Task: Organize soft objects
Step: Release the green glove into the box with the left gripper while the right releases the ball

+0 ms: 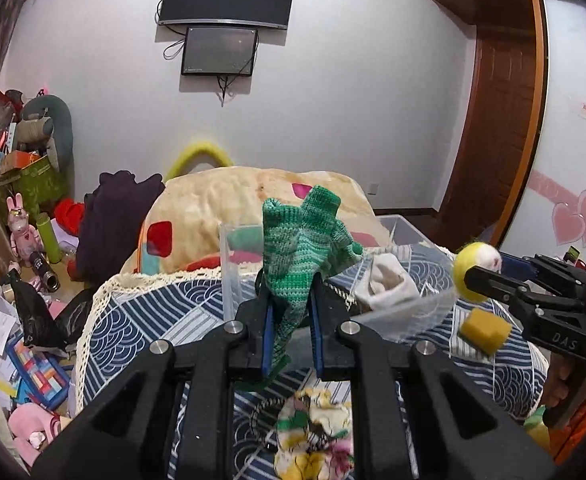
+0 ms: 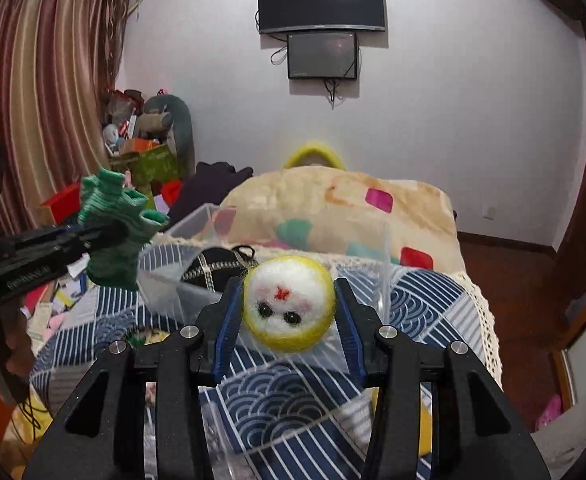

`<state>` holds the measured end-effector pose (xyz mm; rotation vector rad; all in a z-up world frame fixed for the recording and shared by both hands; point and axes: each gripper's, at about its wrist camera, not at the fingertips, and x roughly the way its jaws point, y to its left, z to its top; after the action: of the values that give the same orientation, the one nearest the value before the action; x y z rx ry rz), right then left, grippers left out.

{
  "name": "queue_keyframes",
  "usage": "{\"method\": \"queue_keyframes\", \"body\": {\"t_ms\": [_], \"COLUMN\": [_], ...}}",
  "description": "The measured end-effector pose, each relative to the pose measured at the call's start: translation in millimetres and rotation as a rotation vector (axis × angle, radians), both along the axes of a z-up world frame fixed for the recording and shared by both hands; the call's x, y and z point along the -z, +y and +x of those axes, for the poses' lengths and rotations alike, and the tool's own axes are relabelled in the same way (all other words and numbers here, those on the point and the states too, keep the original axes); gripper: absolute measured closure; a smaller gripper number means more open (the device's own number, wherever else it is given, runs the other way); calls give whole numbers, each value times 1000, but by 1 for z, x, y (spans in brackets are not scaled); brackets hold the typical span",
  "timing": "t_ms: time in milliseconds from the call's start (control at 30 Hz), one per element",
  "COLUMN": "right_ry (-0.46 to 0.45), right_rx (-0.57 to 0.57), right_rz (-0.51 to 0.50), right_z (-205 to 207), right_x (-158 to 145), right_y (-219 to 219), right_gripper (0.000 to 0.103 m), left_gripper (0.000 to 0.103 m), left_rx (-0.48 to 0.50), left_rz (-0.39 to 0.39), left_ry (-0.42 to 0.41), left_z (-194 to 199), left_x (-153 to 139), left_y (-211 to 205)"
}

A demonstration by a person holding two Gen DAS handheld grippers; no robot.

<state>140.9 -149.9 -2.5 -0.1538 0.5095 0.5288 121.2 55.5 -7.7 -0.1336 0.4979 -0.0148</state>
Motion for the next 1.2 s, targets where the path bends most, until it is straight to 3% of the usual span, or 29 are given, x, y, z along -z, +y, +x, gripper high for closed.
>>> {"method": "queue_keyframes", "body": {"t_ms": [233, 700, 933, 1200], "right_ry": [-6, 60, 117, 144], "right_rx": [-41, -62, -62, -66], "right_rz": [-17, -74, -106, -121], "right_z": [14, 46, 57, 60], "right_x": [-1, 21, 38, 41], "right_y": [27, 60, 62, 67], "right_gripper": [61, 61, 61, 61], "left_gripper": [88, 88, 88, 87], "left_rx": [-14, 2, 16, 21], "left_rz": [13, 19, -18, 3], "left_ry": [-7, 86, 143, 188], "left_z": [19, 59, 73, 89], "left_x": [2, 30, 42, 48], "left_y": [-2, -3, 3, -1]}}
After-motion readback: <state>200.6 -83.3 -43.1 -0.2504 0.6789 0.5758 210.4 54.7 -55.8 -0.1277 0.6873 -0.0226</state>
